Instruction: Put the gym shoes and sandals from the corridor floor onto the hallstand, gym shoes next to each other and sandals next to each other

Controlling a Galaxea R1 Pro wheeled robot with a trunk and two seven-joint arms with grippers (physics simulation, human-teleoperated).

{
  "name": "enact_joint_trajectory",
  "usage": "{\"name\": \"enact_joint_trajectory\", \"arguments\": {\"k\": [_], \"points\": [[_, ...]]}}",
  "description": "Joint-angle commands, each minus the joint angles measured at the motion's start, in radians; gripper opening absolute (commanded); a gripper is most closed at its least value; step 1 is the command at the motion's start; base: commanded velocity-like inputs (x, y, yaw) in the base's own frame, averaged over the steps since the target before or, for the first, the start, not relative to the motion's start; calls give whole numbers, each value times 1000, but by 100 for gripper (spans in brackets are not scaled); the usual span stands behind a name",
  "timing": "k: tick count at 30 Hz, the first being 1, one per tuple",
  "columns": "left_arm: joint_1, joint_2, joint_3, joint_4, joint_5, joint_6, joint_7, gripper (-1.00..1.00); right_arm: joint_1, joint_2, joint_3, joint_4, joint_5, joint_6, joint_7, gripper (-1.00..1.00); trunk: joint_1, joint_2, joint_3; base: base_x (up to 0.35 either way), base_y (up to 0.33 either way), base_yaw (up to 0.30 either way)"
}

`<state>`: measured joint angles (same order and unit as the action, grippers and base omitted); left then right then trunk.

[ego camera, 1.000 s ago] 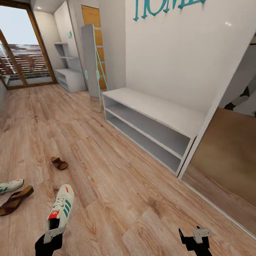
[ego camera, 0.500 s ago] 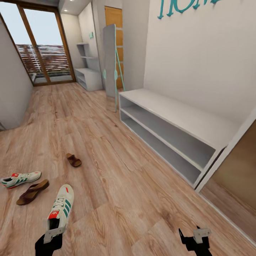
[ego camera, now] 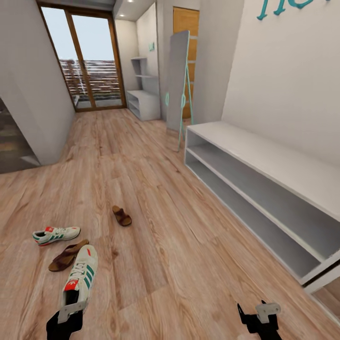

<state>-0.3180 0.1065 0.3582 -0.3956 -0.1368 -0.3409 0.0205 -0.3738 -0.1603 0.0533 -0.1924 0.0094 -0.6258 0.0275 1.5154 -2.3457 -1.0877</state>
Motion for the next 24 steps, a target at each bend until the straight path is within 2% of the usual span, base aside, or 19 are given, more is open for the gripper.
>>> {"name": "enact_joint_trajectory", "arguments": {"k": [1,7,24], "points": [[-1,-1,5,1,-10,-4,1,-100,0,-1,5,1,0,-3,-1,100,0,0,-1,272,244,278],[-1,-1,5,1,-11,-4,1,-100,0,-1,5,1,0,-3,-1,100,0,0,-1,303,144,278],[-1,-1,4,1,-10,-4,1,-100,0,-1,5,1,0,-3,-1,100,0,0,-1,337,4,278]]}}
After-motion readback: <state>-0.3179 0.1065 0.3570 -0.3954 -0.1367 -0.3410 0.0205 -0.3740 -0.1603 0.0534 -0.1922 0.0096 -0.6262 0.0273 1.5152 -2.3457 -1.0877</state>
